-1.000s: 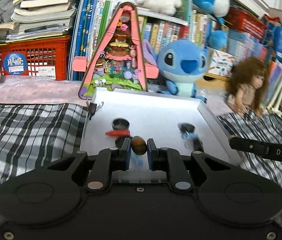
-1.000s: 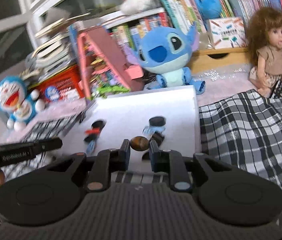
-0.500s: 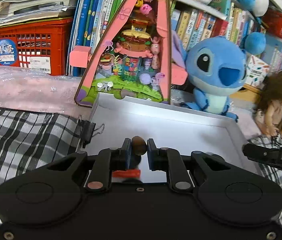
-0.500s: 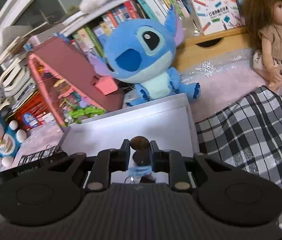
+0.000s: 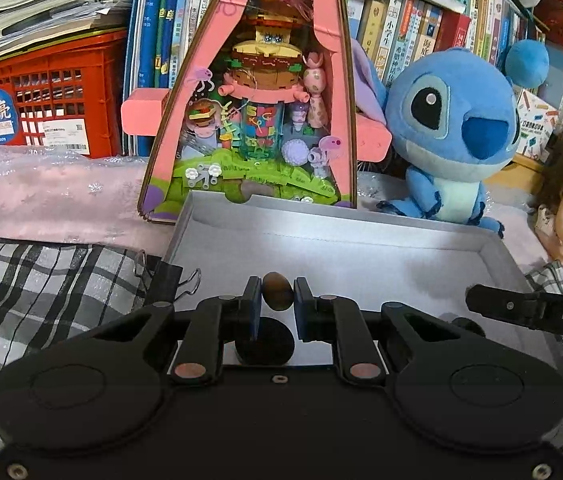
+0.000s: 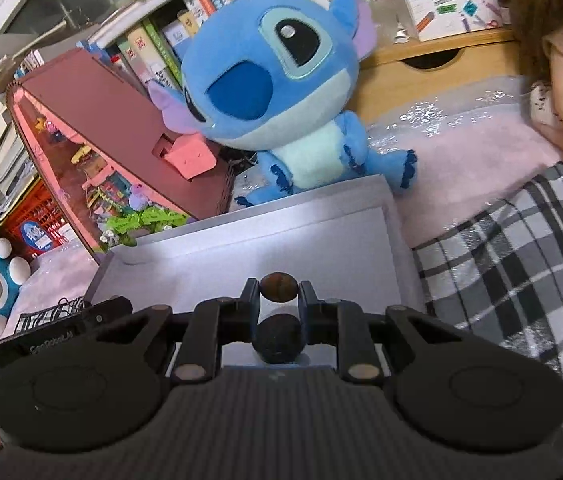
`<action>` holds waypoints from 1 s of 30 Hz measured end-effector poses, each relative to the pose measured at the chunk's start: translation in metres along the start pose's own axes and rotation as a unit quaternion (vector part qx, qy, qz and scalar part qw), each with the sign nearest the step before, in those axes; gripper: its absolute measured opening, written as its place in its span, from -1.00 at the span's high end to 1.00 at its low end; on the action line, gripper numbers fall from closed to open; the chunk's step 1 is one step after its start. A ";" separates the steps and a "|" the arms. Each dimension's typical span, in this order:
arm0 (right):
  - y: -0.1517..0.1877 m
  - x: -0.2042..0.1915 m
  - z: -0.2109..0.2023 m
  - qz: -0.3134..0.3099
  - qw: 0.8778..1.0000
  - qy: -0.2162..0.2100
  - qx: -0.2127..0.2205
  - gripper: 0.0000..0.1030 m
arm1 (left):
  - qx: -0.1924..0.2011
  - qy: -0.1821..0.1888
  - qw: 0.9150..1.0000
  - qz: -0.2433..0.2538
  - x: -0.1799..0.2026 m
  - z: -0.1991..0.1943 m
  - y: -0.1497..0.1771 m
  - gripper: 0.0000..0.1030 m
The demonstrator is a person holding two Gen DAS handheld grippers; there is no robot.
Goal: Organize rigid objects
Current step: 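Carry both brown beads into the white box and open both tools to release them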
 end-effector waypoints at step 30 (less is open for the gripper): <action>0.006 -0.002 0.001 -0.012 1.000 0.009 0.010 0.02 | 0.019 -0.011 1.000 -0.001 0.000 -0.013 0.009 0.03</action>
Point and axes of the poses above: each gripper's, at about its wrist camera, not at the fingertips, and z roughly the way its jaws point, x to its right, y to its underside, the point moved 3 cm from there along z, roughly the way its jaws point, and after that the axes turned 13 degrees about y, right-handed, at the moved point
